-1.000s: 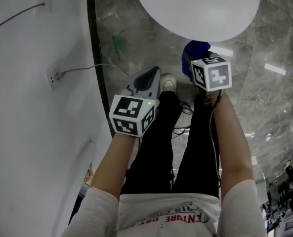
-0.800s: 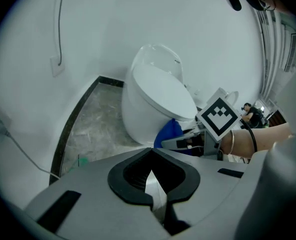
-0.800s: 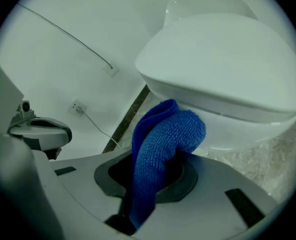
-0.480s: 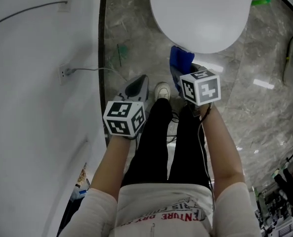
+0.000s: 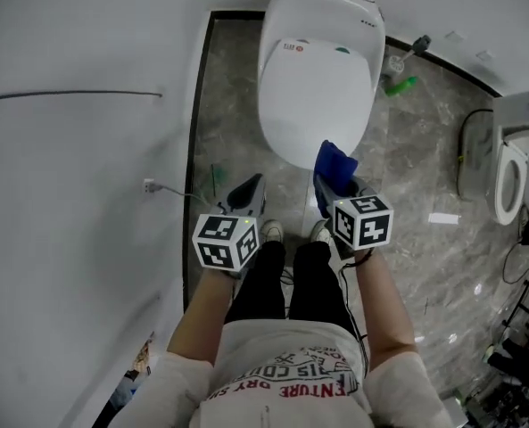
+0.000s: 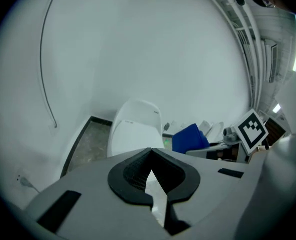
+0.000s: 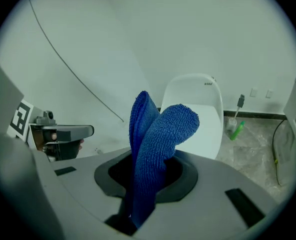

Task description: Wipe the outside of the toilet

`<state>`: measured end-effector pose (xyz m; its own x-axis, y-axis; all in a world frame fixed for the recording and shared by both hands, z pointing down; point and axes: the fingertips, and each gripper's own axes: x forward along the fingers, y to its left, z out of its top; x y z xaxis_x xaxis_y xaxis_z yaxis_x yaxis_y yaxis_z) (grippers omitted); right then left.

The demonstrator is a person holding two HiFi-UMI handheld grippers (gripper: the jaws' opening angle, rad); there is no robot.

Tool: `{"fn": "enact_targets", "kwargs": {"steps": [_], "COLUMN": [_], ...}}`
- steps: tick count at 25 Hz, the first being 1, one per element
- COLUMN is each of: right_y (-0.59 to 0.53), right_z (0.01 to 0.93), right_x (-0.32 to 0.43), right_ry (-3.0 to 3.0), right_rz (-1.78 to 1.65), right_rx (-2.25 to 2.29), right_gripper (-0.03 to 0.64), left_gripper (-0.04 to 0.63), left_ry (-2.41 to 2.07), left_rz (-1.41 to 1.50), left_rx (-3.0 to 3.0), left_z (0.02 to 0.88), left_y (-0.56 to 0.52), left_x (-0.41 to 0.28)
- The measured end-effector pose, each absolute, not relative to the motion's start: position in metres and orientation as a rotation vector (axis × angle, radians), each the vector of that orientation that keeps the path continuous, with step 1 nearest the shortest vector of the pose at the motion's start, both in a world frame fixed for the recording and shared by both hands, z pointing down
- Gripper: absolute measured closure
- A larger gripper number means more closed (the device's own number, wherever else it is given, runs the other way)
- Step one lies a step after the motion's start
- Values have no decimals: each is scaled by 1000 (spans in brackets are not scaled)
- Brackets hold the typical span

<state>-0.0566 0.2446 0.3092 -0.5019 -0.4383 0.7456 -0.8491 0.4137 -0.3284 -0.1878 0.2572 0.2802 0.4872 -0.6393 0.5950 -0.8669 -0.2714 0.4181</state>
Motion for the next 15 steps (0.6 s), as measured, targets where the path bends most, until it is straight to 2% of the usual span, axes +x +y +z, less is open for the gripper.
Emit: {"fn": "enact_targets", "kwargs": {"steps": [7,15], "right_y": [231,239], "right_z": [158,14], "right_x": [-36,-31], "right_ry": [-2210,-2298], "right_rz": [736,428], "right_rx": [1259,1398], "right_gripper": [545,545], "left_gripper": [589,588], "left_ry": [-1262,-1314], "left_rz": [276,179], "left_rx": [2180,2366], "left_z": [128,-9], "left_y": [239,237], "left_x": [-177,-178]}}
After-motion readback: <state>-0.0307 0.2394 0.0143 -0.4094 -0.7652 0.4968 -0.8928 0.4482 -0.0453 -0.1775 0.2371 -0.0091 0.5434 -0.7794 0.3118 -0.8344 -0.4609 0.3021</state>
